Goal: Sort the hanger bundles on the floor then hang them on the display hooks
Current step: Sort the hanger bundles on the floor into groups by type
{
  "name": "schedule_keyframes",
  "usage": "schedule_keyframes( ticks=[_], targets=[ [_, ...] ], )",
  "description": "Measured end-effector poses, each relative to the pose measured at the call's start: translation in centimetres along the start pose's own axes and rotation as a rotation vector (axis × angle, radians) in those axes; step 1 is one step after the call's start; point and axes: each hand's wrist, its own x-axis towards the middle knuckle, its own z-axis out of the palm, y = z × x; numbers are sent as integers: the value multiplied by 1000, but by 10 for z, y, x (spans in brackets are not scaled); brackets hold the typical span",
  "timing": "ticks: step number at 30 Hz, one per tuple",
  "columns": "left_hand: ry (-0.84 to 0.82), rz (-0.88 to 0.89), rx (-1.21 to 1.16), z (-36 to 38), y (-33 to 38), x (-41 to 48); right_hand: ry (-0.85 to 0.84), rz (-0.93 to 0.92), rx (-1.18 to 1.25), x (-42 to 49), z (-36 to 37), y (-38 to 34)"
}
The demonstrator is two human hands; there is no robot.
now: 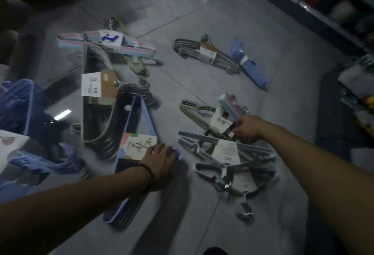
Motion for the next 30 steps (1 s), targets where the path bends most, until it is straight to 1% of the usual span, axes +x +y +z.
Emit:
schedule_keyframes(
  ticks=[2, 3, 4, 6, 7, 10, 12, 14, 16, 17, 18, 20, 22, 24, 26, 28, 30],
  targets=[
    [19, 26, 36, -2, 6, 4, 74, -44, -216, -6, 5, 13],
    [31, 35, 37, -3, 11, 7, 130, -66, -238, -7, 15, 22],
    [46, 42, 34, -5, 15, 10, 189, -70, -181, -9, 27, 30],
    [80, 66, 25, -10, 25, 20, 352, -48, 23, -3, 53, 45],
    [103, 79, 13, -14, 31, 24, 407, -37, 104, 3, 65, 51],
    [185, 74, -46, -25, 47, 39, 381, -38, 161, 17, 91, 67],
    [192, 24, -56, -33, 60, 54, 396, -22, 247, 24, 90, 81],
    [183, -50, -89, -42, 74, 76, 487, 10, 323, 33, 76, 95],
    [170, -76, -148, -52, 89, 103, 573, 32, 337, 49, 57, 106],
    [146, -72, -161, -54, 96, 116, 565, 52, 345, 59, 48, 111],
    [111, -62, -151, -55, 103, 128, 523, 85, 352, 69, 40, 114],
    [19, -64, -106, -49, 114, 144, 386, 128, 371, 86, 33, 118],
    [-54, -113, -79, -38, 124, 155, 283, 115, 373, 102, 34, 120],
    [-69, -158, -54, -28, 130, 161, 222, 91, 377, 113, 41, 118],
    [-62, -173, -33, -24, 132, 165, 269, 120, 392, 125, 49, 121],
    [-59, -180, -26, -20, 133, 167, 333, 196, 465, 133, 57, 126],
    [-61, -184, -17, -19, 135, 166, 341, 247, 483, 140, 65, 131]
  ],
)
